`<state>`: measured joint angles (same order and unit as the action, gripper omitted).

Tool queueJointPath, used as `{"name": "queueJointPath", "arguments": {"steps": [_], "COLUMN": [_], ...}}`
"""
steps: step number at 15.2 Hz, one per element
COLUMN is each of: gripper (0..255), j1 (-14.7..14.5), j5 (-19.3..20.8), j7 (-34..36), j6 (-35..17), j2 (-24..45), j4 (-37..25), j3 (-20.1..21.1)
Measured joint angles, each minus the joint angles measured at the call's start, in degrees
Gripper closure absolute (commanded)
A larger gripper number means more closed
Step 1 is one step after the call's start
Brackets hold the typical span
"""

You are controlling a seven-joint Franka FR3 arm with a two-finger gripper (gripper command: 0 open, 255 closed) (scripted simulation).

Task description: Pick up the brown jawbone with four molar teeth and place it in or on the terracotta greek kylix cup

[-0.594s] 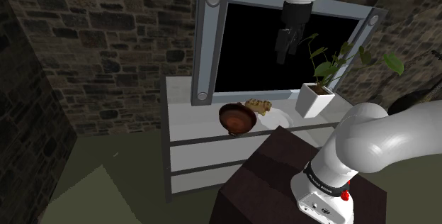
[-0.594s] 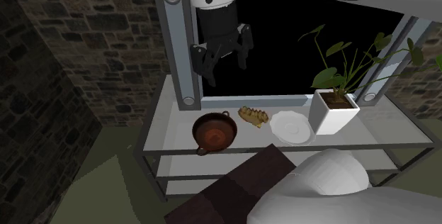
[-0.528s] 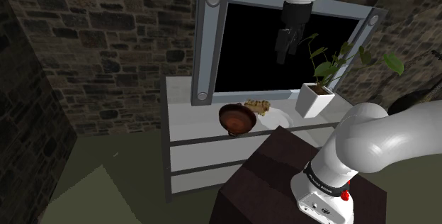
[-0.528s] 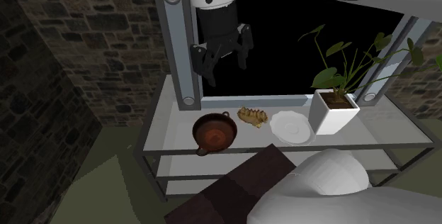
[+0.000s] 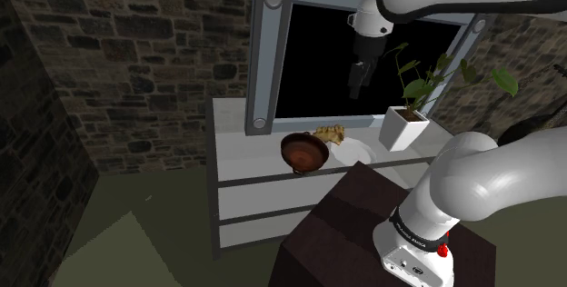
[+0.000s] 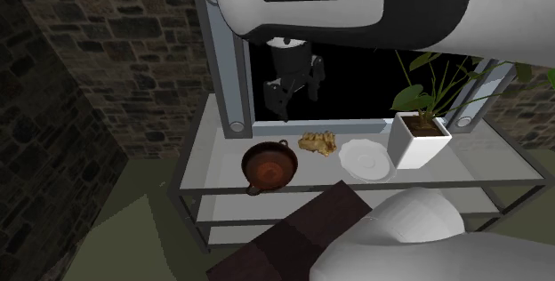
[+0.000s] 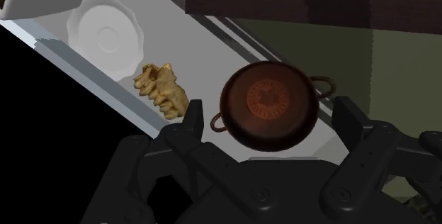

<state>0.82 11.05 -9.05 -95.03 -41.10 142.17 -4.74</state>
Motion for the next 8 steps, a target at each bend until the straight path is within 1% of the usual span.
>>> {"name": "queueJointPath", "arguments": {"steps": [6, 8], "gripper": [0, 0], "j1": [1.53, 2.10], "j5": [4.83, 6.39], "j7": [-5.77, -7.86], "j6": [-12.94, -17.10], "j2": [4.97, 7.73], "j4": [6.56, 7.36], "j3": [-5.48, -7.48]}}
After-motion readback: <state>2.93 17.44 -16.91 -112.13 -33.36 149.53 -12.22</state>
